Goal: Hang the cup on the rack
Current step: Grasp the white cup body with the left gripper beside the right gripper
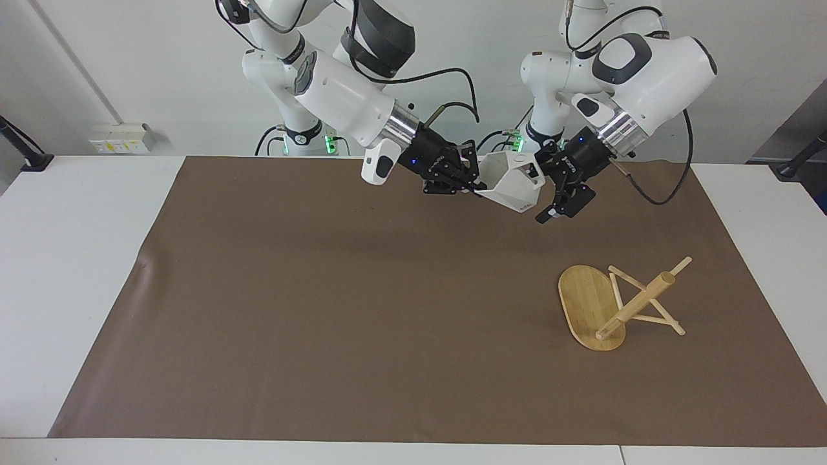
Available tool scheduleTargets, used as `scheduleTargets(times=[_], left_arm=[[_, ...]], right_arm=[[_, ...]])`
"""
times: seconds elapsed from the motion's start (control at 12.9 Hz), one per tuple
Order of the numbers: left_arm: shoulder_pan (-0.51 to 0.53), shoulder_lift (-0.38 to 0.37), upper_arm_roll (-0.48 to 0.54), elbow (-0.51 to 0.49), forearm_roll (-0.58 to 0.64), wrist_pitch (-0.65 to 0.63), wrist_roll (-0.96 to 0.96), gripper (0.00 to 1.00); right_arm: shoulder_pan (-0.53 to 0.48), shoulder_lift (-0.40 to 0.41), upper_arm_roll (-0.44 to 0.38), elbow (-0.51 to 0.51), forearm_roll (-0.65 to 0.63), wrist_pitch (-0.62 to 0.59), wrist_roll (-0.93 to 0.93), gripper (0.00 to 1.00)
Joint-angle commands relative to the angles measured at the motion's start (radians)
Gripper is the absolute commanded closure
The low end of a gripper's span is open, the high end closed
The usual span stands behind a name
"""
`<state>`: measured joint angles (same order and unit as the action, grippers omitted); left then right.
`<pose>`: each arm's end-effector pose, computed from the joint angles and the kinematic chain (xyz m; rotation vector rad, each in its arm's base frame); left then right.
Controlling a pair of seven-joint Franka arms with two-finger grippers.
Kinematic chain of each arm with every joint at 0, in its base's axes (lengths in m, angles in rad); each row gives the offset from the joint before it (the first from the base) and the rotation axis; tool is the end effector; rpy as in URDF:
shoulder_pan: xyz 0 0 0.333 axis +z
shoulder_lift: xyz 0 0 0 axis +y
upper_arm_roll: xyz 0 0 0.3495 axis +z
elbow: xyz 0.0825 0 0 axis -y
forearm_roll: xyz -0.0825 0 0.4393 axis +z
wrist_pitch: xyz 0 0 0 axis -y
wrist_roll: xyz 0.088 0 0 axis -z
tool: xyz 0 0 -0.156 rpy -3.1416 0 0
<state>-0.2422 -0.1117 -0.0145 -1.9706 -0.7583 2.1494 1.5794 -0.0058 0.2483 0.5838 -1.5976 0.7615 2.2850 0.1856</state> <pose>0.5882 -0.2133 0.5411 1.9249 -1.7956 0.8810 0.6308 0.4121 0.5576 -2.2264 0.0403 -0.1257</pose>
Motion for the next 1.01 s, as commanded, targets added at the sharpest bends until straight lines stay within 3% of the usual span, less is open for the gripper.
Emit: scheduleTargets(times=[0.0,0.93], left_arm=[[0.009,-0.031,-0.004,-0.036,-0.052,-0.003,0.031,0.00],[-0.019,-0.037,-0.009,-0.074,-0.142,0.041,0.030,0.00]], right_arm=[[-0.008,-0.001,0.010,0.001,0.013,-0.001,0.014,1.00],[-0.008,-0.001,0.010,0.001,0.012,0.001,0.014,1.00]])
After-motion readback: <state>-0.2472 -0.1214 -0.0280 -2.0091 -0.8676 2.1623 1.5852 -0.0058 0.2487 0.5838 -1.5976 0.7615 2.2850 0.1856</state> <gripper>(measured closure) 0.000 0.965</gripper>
